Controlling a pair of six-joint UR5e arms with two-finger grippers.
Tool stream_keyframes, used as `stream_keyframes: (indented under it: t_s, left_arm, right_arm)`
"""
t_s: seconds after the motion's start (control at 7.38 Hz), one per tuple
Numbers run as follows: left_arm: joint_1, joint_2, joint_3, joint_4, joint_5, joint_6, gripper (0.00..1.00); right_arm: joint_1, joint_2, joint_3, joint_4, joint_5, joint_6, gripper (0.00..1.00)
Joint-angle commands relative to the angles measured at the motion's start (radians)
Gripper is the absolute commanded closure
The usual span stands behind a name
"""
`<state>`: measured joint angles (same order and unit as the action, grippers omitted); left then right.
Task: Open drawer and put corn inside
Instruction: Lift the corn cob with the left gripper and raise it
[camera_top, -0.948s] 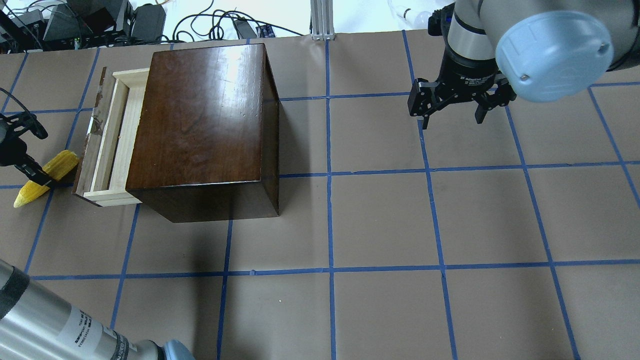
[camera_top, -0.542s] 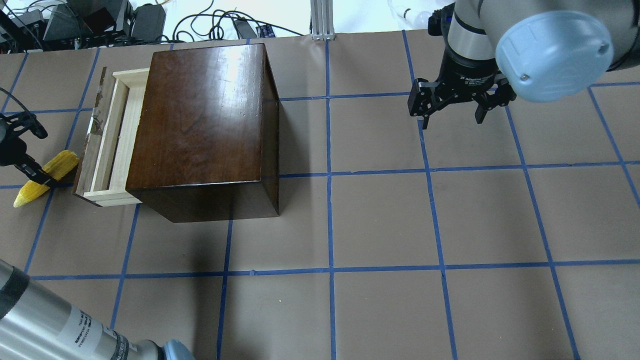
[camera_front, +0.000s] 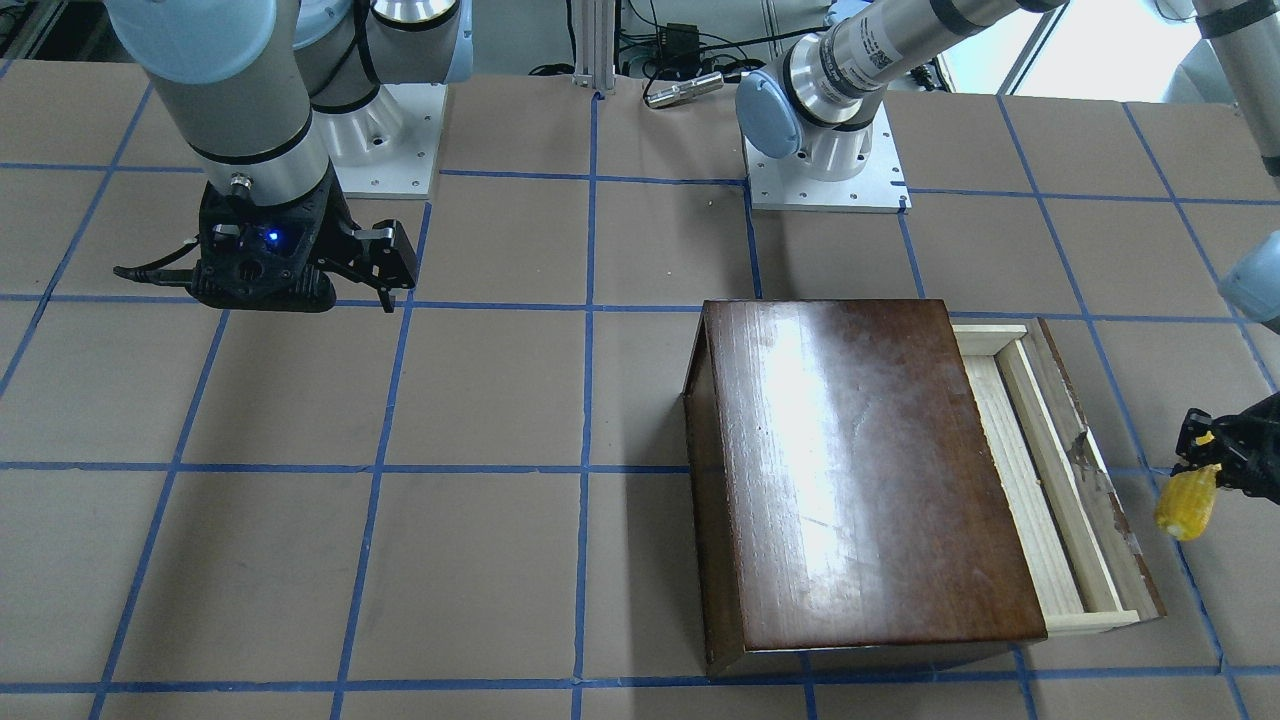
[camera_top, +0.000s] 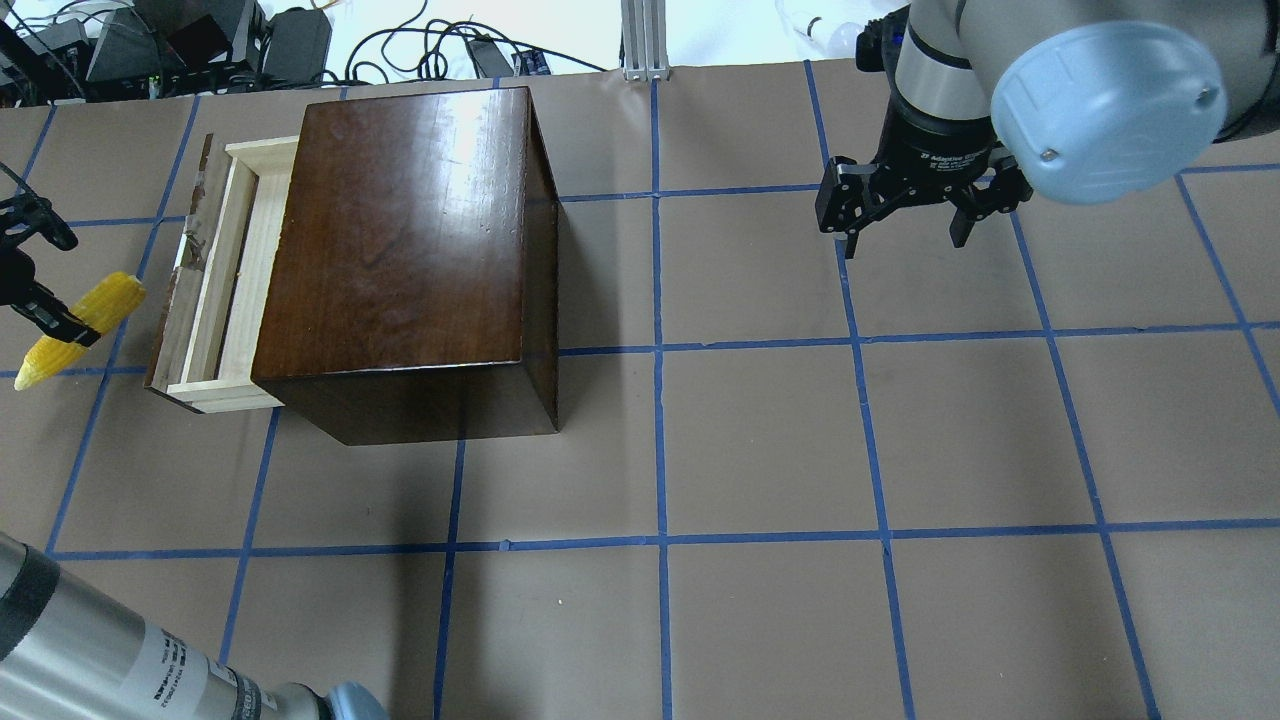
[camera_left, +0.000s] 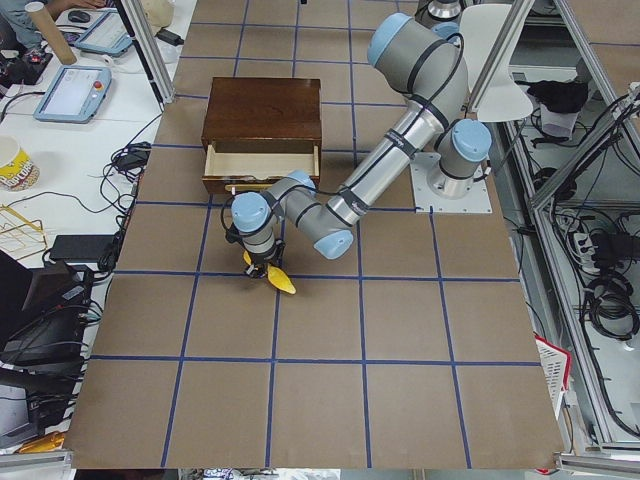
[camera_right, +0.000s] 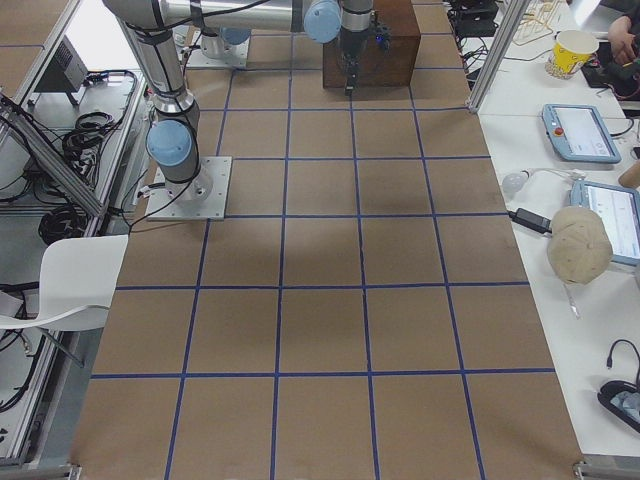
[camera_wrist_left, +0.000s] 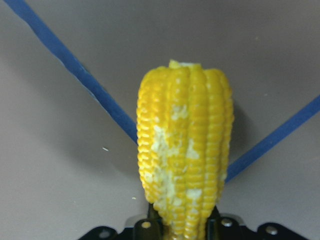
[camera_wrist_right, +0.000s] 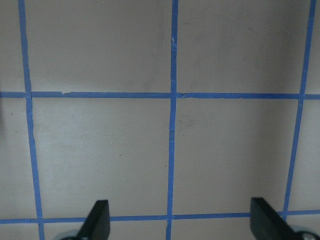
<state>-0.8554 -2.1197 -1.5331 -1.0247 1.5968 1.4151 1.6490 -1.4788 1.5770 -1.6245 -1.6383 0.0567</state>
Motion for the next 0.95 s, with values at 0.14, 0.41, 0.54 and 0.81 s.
stream_keyframes:
  t_s: [0.14,0.41,0.54,0.81]
  left_arm:
    - [-0.071,0.142,0.014,-0.014,-0.008,-0.107,1.0]
    - [-0.122,0.22,0.06,-0.145,-0.012,-0.285,1.0]
    - [-0.14,0.248,0.083,-0.2,-0.021,-0.427,1.0]
    - [-0.229,0.293,0.088,-0.286,-0.011,-0.651,1.0]
  right_arm:
    - [0.0,0.0,0.0,-0.002,0.0,0.0,0.0]
    - [0.0,0.0,0.0,0.0,0.002,0.0,0.0]
    - [0.0,0.0,0.0,0.0,0.002,0.0,0.0]
    - [0.0,0.0,0.0,0.0,0.002,0.0,0.0]
